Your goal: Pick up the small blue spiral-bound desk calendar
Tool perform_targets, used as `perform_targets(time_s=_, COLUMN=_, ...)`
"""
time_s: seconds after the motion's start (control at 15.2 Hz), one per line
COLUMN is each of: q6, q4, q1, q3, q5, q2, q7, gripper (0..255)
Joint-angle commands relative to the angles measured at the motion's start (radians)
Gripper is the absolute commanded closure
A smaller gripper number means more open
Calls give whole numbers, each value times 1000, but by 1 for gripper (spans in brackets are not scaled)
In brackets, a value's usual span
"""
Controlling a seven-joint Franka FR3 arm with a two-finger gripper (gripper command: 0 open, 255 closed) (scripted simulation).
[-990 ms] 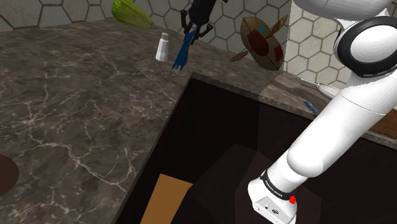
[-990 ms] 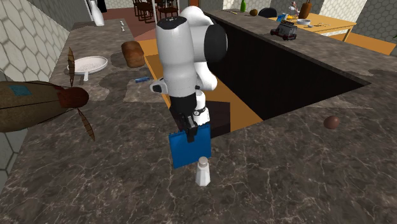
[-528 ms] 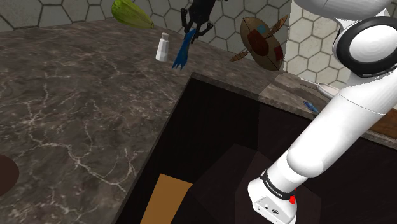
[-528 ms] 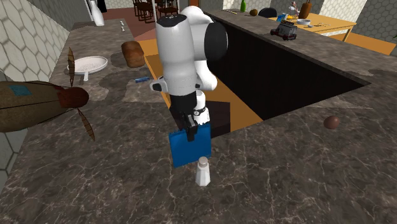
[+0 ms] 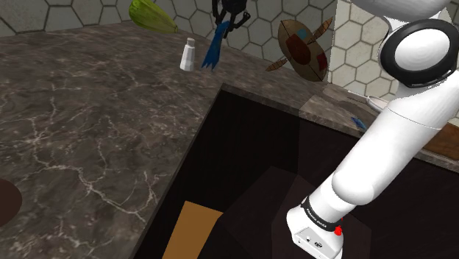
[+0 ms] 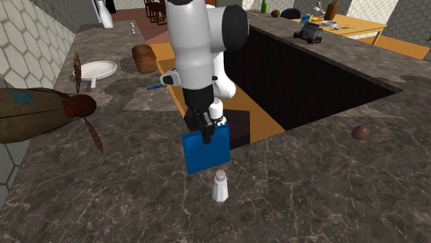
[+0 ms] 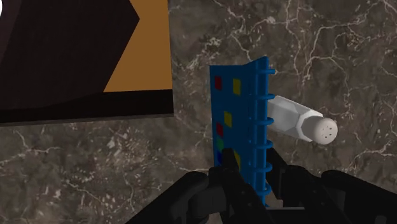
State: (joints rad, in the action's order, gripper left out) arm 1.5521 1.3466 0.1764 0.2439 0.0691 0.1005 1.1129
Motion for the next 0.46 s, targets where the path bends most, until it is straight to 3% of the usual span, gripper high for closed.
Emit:
perform_targets(time_s=0.0, q6=-32, q4=-43, q1=-1, q3=0, q5=-3, q2=11, q7=3, gripper=255)
perform_targets(time_s=0.4, q6=-104, q4=-153, q1=-8, q3=3, q5=-13, q2=49, q7=14, gripper=255)
